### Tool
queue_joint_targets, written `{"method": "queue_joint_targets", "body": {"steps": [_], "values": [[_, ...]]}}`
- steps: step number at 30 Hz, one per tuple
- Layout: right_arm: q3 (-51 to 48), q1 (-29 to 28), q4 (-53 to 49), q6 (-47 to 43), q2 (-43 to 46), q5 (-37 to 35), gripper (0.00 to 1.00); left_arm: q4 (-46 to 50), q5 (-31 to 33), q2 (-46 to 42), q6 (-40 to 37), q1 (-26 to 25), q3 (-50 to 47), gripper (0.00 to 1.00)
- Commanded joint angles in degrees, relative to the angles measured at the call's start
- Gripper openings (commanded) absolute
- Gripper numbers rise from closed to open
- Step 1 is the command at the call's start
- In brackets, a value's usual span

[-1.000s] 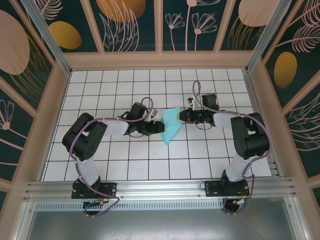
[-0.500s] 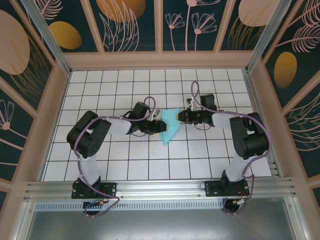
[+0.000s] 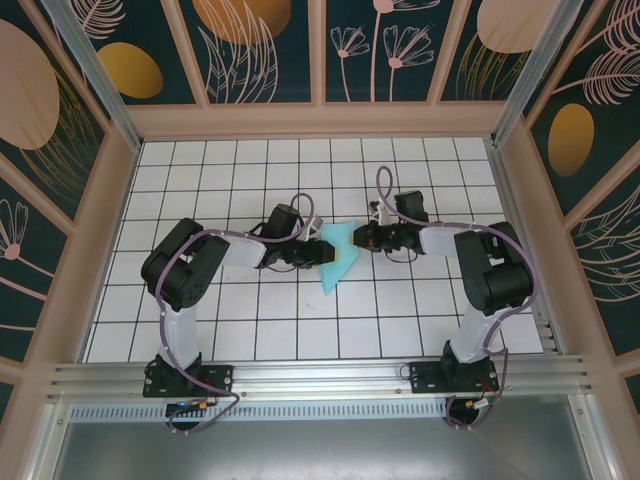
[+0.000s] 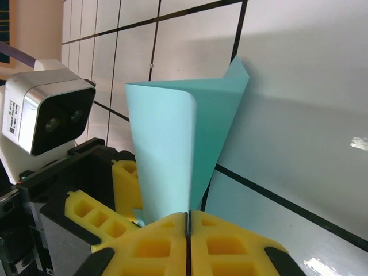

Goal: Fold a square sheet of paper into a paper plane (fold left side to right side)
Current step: Fold the wing for the fifth time at the center of the table.

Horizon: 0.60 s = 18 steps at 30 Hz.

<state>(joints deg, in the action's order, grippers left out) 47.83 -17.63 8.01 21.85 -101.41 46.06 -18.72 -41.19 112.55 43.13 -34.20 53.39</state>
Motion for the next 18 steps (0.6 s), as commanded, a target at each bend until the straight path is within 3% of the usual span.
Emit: {"method": "queue_joint_targets", "body": {"steps": [1,3,8,18], "values": [[1.1,-0.4,-1.6,0.9,-0.5,-0.6,0.11,-1.4,-0.5,1.9,0.4,-0.6,0.9,0.33],[1.1,-0.2,-2.3,0.7,-0.2,-0.9,0.14,-1.5,-0.4,1.9,0.5,-0.6,0.7,0.31],[-0.5,2.0,-4.0,-0.5,2.7,-1.7,0.31,-3.6,-1.0,1.9,1.6,-0.6,-0.2,0.2],[-6.8,5.8,-2.3,-2.0,6.1,0.7,0.43,-7.2,-3.2,2.0,3.2,-0.6,-0.7,0.05]]}}
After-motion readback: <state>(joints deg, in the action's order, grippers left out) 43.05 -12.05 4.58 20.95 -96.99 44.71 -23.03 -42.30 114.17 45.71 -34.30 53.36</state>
